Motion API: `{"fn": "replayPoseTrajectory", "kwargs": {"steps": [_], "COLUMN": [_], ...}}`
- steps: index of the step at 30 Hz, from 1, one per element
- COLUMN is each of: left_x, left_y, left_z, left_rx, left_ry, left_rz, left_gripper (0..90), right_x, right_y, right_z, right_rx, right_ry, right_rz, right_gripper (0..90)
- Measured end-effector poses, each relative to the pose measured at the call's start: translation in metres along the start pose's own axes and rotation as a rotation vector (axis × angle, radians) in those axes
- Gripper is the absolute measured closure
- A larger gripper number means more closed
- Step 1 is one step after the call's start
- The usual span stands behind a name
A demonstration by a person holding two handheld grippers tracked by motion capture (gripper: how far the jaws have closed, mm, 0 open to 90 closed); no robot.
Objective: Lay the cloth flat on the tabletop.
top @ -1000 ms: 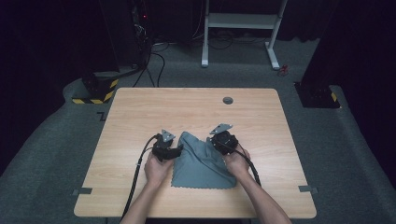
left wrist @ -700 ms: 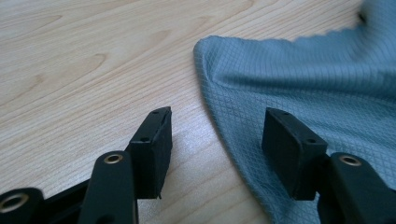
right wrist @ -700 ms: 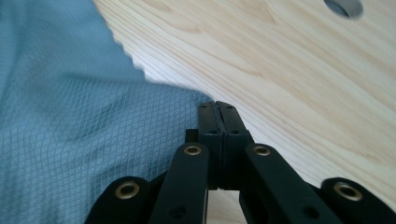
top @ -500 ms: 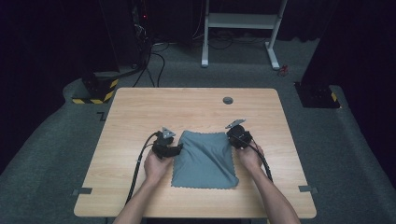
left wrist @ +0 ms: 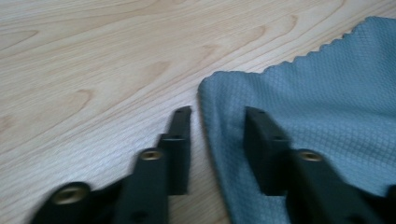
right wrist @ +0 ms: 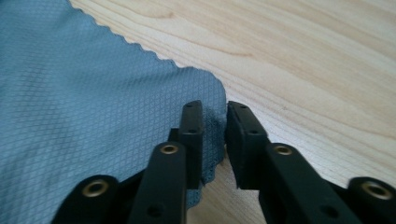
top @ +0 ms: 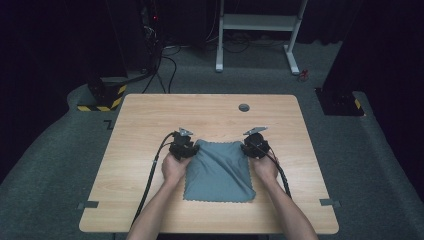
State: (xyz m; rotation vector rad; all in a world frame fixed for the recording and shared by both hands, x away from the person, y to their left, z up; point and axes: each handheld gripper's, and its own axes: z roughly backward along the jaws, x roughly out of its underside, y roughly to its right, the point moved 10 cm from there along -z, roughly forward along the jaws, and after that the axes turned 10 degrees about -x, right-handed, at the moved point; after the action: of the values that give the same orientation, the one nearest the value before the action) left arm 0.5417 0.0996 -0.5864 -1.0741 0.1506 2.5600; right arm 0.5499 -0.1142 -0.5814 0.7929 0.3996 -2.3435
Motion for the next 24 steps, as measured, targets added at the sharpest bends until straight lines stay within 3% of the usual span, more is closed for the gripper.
{"fn": "replayPoseTrajectory", "kwargs": {"steps": [2,3,5,7,9,10,11,15,17,18,21,24], "left_x": [-0.001,-0.005,-0.006,-0.012,-0.016,-0.016,-0.015,-0.002,-0.002,-0.005,-0.016,-0.019], "left_y": [0.002,0.006,0.009,0.018,0.033,0.033,0.043,0.065,0.067,0.065,0.053,0.043], "left_z": [0.0,0.003,0.005,0.011,0.018,0.018,0.019,0.012,0.013,0.015,0.024,0.027], "left_rx": [-0.008,-0.005,-0.002,-0.002,0.03,0.03,0.059,0.13,0.146,0.152,0.135,0.111], "left_ry": [0.004,0.021,0.029,0.057,0.085,0.085,0.084,0.028,0.031,0.043,0.077,0.081], "left_rz": [-0.024,-0.054,-0.078,-0.131,-0.17,-0.17,-0.192,-0.251,-0.245,-0.222,-0.154,-0.132], "left_gripper": [78.3,89.2,89.7,89.8,89.7,89.7,89.7,86.6,82.0,80.1,72.9,67.2], "right_x": [0.0,0.003,0.003,0.004,0.003,0.003,0.003,0.004,0.004,0.004,0.004,0.004], "right_y": [0.0,0.0,-0.001,-0.002,-0.002,-0.002,-0.002,-0.002,-0.003,-0.003,-0.003,-0.003], "right_z": [-0.001,-0.003,-0.003,-0.002,-0.002,-0.002,-0.003,-0.003,-0.003,-0.002,-0.002,-0.002], "right_rx": [-0.001,-0.013,-0.015,-0.01,-0.009,-0.009,-0.009,-0.012,-0.015,-0.017,-0.016,-0.016], "right_ry": [-0.002,-0.01,-0.012,-0.019,-0.015,-0.015,-0.013,-0.008,-0.008,-0.009,-0.009,-0.008], "right_rz": [0.0,0.001,0.002,0.007,0.008,0.008,0.01,0.012,0.014,0.012,0.012,0.015], "right_gripper": [81.6,87.8,88.8,89.0,89.0,89.0,89.0,88.9,88.9,88.9,88.9,88.9]}}
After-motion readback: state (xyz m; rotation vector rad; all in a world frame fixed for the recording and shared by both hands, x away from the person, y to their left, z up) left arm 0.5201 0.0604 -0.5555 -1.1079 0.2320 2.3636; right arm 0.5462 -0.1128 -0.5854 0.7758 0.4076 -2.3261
